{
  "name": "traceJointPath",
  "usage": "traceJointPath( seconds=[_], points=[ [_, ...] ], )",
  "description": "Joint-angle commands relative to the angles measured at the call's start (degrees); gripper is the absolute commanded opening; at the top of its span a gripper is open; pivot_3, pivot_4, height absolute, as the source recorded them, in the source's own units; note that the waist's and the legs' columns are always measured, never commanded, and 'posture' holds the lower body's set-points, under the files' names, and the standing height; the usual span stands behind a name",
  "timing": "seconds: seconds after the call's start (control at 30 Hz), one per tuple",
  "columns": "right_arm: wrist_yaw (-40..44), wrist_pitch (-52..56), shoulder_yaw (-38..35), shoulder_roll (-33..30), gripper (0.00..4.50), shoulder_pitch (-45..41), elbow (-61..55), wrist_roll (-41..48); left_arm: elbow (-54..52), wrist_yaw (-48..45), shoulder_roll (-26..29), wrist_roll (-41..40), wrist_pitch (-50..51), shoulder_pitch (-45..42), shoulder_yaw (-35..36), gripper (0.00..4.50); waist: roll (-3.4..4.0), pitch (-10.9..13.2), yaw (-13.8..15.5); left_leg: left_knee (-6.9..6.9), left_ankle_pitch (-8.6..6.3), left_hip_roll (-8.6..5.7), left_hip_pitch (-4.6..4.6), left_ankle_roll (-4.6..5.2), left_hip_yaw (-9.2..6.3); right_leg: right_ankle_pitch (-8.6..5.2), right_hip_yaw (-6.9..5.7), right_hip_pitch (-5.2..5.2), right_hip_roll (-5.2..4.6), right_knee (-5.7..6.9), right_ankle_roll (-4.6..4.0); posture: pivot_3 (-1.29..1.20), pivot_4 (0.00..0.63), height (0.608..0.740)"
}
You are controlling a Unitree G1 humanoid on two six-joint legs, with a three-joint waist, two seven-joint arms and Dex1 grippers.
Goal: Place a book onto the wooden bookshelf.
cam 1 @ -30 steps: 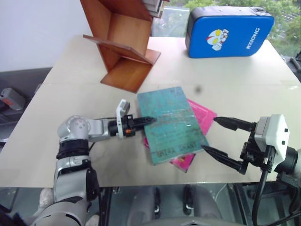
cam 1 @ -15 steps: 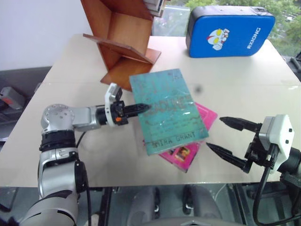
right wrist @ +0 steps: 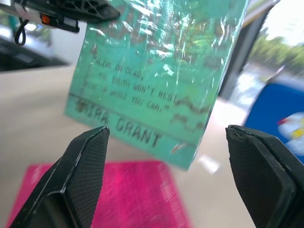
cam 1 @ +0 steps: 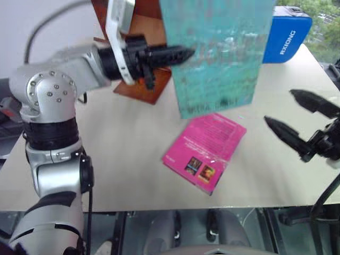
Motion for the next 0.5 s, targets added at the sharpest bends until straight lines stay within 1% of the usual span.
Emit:
traceJointPath(
  seconds=[0.03,0.13,0.17,0.23,0.33,0.37,0.47,0.5],
  points=[
    [-2.11,-2.33,-4.46,-1.81,4.00,-2.99,0.25,4.13,1.46,-6.77,1.24,12.01,-17.27,-2.21,-4.51,0.05,0.03,-0.01,-0.07,-0.02,0.00,0.00,0.02,0.00,0.06,-0.01,0.03,0.00,0.01,0.00,-0.02,0.00,0.150,0.738],
    [-2.93,-3.06,-6.06,-3.26,4.00,-5.00,0.60,5.83,9.09,-10.42,2.64,26.59,-39.27,-6.66,-9.09,0.05,0.01,0.02,-0.02,-0.03,0.00,0.06,0.05,0.02,0.10,-0.10,0.08,-0.01,0.04,0.01,-0.16,0.00,0.150,0.738],
    [-3.05,-3.15,-6.55,-3.49,4.00,-5.00,0.59,6.22,12.86,-10.96,3.55,30.82,-45.09,-8.68,-10.17,0.05,-0.02,0.04,0.04,-0.03,0.00,0.05,0.03,0.03,0.09,-0.10,0.07,-0.01,0.04,0.00,-0.17,0.00,0.150,0.738],
    [-2.93,-3.14,-7.03,-3.46,4.00,-4.20,0.08,6.11,20.40,-13.88,7.08,37.30,-54.93,-11.64,-12.06,0.05,-0.03,0.04,-0.04,-0.01,-0.01,0.05,-0.09,0.06,0.09,-0.10,0.05,-0.09,0.05,-0.02,-0.16,0.00,0.150,0.738],
    [-2.21,-3.16,-7.87,-3.15,4.00,-2.43,-0.32,5.66,30.04,-16.86,10.87,43.12,-65.16,-15.48,-13.48,0.05,0.03,0.01,-0.21,-0.01,-0.09,0.06,-0.20,0.21,0.23,0.01,0.13,-0.27,0.09,-0.03,0.03,0.00,0.150,0.738],
    [-1.56,-3.13,-8.52,-3.02,4.00,-1.49,-0.28,5.35,32.80,-17.77,11.82,44.48,-67.41,-16.98,-13.71,0.05,0.02,0.01,-0.09,-0.02,-0.12,0.07,-0.21,0.25,0.24,0.02,0.12,-0.29,0.09,-0.02,0.05,0.00,0.150,0.738],
    [1.52,-2.75,-11.66,-2.74,4.00,2.30,0.10,5.05,40.88,-20.73,15.24,49.66,-73.11,-21.59,-15.14,0.05,-0.07,0.06,0.25,0.14,-0.14,0.04,-0.73,0.32,0.13,0.02,-0.06,-0.61,0.09,-0.01,0.10,0.00,0.150,0.738],
    [2.46,-2.67,-12.52,-2.76,4.00,3.44,0.40,4.82,43.02,-21.10,16.14,51.88,-75.11,-22.51,-16.07,0.05,-0.07,0.06,0.31,0.15,-0.15,0.04,-0.77,0.33,0.13,0.03,-0.08,-0.62,0.10,-0.05,0.11,0.00,0.150,0.738]
  ],
)
